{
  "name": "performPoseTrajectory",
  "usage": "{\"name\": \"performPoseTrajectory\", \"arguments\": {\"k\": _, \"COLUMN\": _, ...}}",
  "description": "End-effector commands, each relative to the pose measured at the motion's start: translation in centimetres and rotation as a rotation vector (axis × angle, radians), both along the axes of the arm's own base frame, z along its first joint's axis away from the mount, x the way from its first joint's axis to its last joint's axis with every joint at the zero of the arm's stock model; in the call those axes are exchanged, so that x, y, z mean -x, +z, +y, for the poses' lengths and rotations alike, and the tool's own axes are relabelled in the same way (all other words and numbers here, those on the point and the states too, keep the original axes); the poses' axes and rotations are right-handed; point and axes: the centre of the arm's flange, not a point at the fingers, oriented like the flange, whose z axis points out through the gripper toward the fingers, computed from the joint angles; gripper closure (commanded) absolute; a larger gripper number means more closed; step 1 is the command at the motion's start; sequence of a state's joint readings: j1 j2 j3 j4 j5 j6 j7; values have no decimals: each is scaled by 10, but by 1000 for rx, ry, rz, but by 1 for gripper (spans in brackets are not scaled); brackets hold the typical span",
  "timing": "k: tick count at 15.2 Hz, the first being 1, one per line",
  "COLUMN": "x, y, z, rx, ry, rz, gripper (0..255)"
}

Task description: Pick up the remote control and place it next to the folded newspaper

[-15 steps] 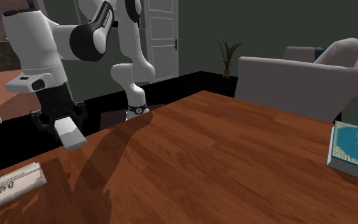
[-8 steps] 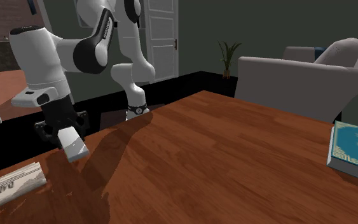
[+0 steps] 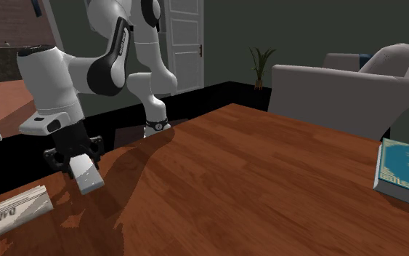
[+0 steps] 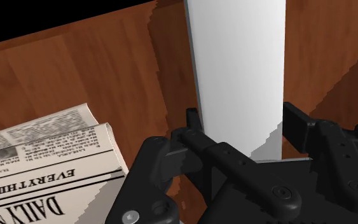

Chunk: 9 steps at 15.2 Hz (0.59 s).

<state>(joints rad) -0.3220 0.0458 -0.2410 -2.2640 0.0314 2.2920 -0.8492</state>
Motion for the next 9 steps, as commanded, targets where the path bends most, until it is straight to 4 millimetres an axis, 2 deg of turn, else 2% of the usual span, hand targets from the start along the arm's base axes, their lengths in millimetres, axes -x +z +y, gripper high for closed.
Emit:
{"name": "performPoseTrajectory", "arguments": {"k": 1, "x": 0, "y": 0, "z": 0, "rx": 0, "ry": 0, "rz": -1, "gripper": 255}}
{"name": "performPoseTrajectory", "arguments": {"k": 5, "x": 0, "y": 0, "z": 0, "rx": 0, "ry": 0, "rz": -1, "gripper": 255}}
{"name": "performPoseTrajectory", "arguments": {"k": 6, "x": 0, "y": 0, "z": 0, "rx": 0, "ry": 0, "rz": -1, "gripper": 0}}
{"name": "performPoseTrajectory", "arguments": {"k": 9, "x": 0, "y": 0, "z": 0, "rx": 0, "ry": 0, "rz": -1, "gripper": 0}}
